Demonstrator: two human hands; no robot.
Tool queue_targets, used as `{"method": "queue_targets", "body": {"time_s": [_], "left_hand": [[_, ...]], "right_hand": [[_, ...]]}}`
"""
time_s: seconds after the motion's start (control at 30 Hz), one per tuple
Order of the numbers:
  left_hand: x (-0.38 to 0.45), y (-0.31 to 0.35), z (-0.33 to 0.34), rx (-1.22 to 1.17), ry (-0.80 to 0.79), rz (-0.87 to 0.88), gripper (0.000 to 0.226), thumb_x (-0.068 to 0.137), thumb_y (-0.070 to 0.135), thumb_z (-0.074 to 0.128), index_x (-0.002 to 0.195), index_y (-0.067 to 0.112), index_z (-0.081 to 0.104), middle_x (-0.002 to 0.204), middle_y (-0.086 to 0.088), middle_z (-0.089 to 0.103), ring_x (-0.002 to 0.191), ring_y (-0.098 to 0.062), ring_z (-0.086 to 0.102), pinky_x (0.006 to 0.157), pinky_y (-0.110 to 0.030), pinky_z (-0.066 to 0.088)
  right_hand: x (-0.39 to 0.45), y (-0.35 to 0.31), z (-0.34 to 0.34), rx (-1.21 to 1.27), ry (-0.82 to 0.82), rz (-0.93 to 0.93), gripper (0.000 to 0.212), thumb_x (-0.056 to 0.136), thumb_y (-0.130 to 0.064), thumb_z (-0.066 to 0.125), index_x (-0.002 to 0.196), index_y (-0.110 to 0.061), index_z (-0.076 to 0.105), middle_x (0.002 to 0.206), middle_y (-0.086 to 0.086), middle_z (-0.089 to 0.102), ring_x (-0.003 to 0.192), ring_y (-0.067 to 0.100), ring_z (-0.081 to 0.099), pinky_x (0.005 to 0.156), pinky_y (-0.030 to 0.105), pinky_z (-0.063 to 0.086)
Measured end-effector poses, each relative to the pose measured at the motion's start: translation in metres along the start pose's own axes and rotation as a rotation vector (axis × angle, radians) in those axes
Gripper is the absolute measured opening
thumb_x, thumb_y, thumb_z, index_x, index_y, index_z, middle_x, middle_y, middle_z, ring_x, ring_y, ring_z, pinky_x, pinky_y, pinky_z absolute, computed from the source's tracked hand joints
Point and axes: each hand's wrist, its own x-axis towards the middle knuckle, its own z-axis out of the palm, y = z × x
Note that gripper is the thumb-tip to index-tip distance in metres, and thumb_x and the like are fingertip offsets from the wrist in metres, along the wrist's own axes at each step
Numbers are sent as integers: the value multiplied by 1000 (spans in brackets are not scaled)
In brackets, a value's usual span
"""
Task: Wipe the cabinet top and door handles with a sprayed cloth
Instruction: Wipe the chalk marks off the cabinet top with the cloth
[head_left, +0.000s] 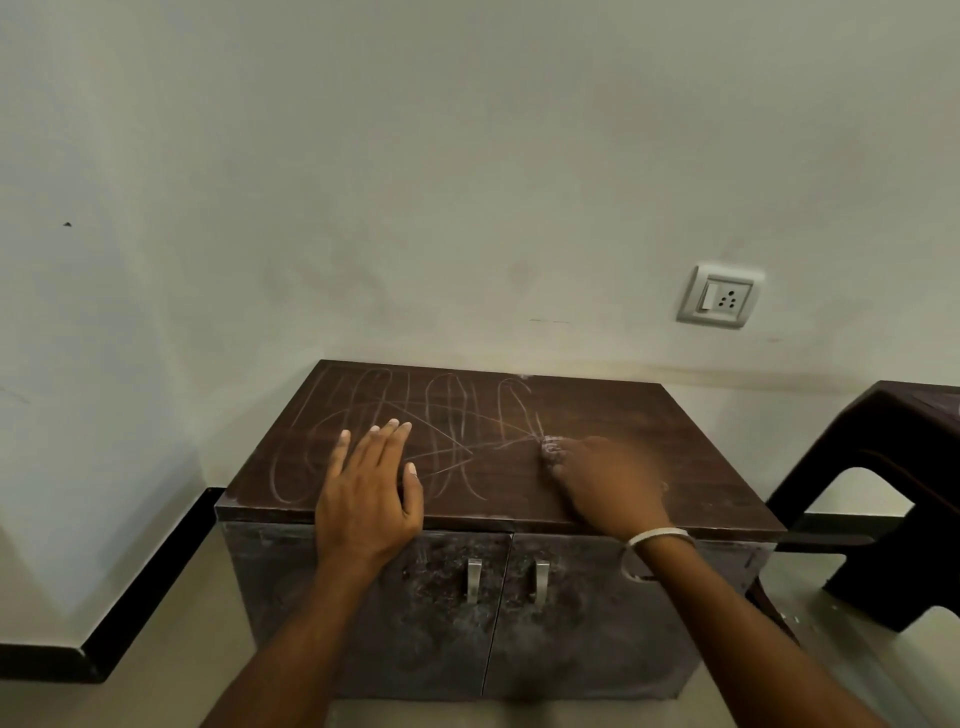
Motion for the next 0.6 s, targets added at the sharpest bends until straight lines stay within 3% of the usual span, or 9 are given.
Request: {"method": "queue_targets", "body": {"time_s": [0.23,0.47,0.6], "left_hand": [[-1,1,1,3,6,4,56,91,38,32,139,16,51,140,-4,55,133,-18,48,119,-46,24],[-1,2,0,11,9,-10,54,90,36,36,138,17,51,140,-2,55,132,-16,48,119,-44,24],[-1,2,1,14,3,-18,54,90,36,36,139,18,51,140,-2,55,132,-15,48,119,-43,25]], "right_hand": [[6,1,0,7,5,89,43,95,-56,35,138,-48,36,148,-11,33,140,25,23,114,51,14],[17,-68,17,57,-7,-120,46,97,-52,33,141,-41,35,150,-10,33,142,20,22,115,54,9],[20,-73,22,68,9,-166,49,98,-52,31,145,-38,30,154,-11,30,146,16,17,117,49,4]]}}
